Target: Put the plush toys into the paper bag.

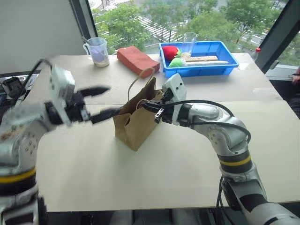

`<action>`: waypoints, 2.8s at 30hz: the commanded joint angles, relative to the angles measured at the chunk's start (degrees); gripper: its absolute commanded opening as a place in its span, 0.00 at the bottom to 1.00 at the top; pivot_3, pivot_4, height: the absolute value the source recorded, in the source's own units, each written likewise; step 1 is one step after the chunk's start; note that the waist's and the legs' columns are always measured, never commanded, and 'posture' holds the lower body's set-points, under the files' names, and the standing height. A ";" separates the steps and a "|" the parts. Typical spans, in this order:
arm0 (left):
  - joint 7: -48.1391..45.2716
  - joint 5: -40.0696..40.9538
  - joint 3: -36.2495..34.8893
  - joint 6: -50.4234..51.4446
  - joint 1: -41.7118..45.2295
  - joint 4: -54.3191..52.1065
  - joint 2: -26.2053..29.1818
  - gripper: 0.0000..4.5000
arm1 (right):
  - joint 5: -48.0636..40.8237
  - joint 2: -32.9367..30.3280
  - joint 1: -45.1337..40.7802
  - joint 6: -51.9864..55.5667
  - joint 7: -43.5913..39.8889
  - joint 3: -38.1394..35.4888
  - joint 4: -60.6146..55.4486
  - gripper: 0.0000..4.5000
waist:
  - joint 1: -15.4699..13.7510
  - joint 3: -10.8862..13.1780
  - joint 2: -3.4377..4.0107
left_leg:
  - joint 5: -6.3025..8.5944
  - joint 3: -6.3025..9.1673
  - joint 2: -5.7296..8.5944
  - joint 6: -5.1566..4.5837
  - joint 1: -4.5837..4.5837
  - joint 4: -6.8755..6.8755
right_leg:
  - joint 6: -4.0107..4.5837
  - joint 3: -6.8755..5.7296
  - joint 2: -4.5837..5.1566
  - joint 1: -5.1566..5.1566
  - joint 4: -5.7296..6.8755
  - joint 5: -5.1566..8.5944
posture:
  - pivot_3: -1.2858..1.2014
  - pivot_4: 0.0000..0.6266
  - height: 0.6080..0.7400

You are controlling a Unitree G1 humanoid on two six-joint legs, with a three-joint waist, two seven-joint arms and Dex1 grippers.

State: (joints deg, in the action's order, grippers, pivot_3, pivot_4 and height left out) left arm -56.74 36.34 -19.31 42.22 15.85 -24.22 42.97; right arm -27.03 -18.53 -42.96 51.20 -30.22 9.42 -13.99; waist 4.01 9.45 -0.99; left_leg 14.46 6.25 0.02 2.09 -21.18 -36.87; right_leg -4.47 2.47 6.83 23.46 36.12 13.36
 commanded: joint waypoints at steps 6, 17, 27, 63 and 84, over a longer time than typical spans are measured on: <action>7.87 -3.79 5.97 -8.38 -4.29 -2.16 -7.26 0.99 | 1.03 0.80 -2.81 -2.24 -1.46 -1.11 1.07 0.00 | -1.73 0.03 -0.05 | -0.03 0.00 0.01 0.05 -0.06 -0.08 | 0.03 -0.02 0.00 -0.04 -0.18 -0.02 | 0.52 0.24 1.00; 17.41 -16.23 15.58 -22.39 -4.62 3.75 -16.19 0.99 | 1.07 1.30 -3.08 -1.11 -0.65 -0.98 0.05 0.00 | -1.54 0.02 -0.05 | -0.03 -0.01 0.02 0.05 -0.06 -0.07 | 0.04 -0.01 0.00 0.01 -0.16 -0.02 | 0.52 0.24 1.00; 20.17 -18.40 16.88 -27.24 -3.97 8.02 -19.94 0.38 | 1.06 0.68 -2.99 -0.56 -0.56 -1.16 -0.70 0.00 | -1.55 0.02 -0.05 | -0.03 -0.01 0.02 0.05 -0.06 -0.08 | 0.04 -0.02 0.00 0.01 -0.16 -0.02 | 0.52 0.24 1.00; -27.52 -12.18 23.20 -33.84 23.90 44.22 -12.97 0.00 | -28.37 -43.80 -4.57 15.84 -28.85 -22.69 -12.21 0.99 | -1.60 0.03 -0.06 | 0.07 -0.04 0.03 -0.13 -0.40 -0.25 | 0.02 -0.09 0.03 -0.02 -0.33 -0.01 | 0.52 0.24 1.00; -13.45 -13.87 13.78 -17.17 18.62 25.59 1.63 0.99 | -21.77 -48.62 15.53 6.05 -28.17 -32.51 -9.59 1.00 | -1.56 0.05 -0.08 | 0.12 -0.04 0.02 -0.21 -1.01 -0.61 | 0.00 -0.07 0.03 0.60 0.05 -0.01 | 0.52 0.24 1.00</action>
State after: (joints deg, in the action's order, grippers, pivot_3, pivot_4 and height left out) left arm -73.17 21.71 -2.10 21.33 34.56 6.23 42.30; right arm -49.78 -65.89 -28.05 59.26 -57.56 -19.23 -23.60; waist 2.45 9.49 -1.07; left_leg 14.58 6.22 0.05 1.88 -22.21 -37.50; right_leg -4.47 2.40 6.86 24.09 36.15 13.35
